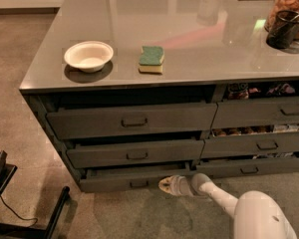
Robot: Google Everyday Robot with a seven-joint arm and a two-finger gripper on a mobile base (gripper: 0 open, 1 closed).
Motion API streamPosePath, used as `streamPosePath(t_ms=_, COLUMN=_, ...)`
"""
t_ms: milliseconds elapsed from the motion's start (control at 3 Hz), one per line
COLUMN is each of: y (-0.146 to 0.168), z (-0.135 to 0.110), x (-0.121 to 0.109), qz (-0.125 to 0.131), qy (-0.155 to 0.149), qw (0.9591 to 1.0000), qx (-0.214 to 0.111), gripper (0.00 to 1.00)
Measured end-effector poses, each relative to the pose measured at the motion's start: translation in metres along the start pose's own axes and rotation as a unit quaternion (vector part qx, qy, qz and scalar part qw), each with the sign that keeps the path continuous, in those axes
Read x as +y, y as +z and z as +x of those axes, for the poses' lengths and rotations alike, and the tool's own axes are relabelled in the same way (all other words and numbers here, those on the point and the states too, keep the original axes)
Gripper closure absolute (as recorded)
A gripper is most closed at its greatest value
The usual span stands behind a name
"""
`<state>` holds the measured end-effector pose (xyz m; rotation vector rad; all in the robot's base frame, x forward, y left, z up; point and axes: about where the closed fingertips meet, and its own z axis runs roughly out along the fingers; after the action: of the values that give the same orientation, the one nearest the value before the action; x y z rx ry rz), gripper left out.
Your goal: Close bottom drawer
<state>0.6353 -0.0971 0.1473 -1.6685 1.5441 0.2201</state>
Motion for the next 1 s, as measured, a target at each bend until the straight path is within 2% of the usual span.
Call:
streamPosePath(t_ms=667, y=0.004, z=0.000, x=-0.014, qz=0.009, qy=-0.021, qw=0.9983, qx=0.054, gripper=1.00)
streamPosePath(t_ms=1000, y=0.015, z=-0.014, x=-0.004, qz=-0.009, qy=-0.042, qw=0.9943, qx=0.097, gripper=1.00)
